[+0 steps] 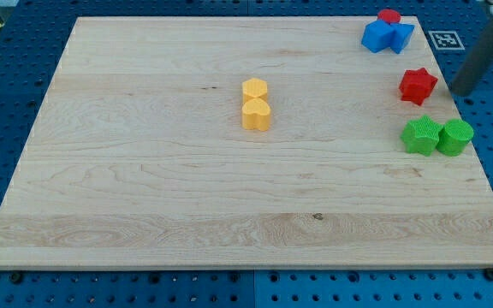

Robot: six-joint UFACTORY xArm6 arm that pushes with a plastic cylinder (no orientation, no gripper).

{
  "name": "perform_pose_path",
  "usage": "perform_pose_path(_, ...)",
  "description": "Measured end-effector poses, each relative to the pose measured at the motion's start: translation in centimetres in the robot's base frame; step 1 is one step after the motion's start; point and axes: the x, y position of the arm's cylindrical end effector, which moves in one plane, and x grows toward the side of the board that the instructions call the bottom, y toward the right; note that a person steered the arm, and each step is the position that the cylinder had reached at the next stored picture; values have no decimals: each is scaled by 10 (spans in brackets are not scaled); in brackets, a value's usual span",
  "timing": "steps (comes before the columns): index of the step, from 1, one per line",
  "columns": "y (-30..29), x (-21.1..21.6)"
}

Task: Move the red star upwards slightly

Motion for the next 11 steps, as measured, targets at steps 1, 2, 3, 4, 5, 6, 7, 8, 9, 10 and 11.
perform_pose_path(1,-26,0)
perform_pose_path(2,11,3)
perform_pose_path(3,15,22)
perform_pose_path(4,-9,36)
perform_pose_path(5,-65,31)
perform_pose_path(6,-127,8)
perform_pose_path(7,-114,16)
perform_pose_path(8,-48,28)
perform_pose_path(9,13,29)
perform_pose_path(10,32,10)
perform_pose_path(11,-6,0)
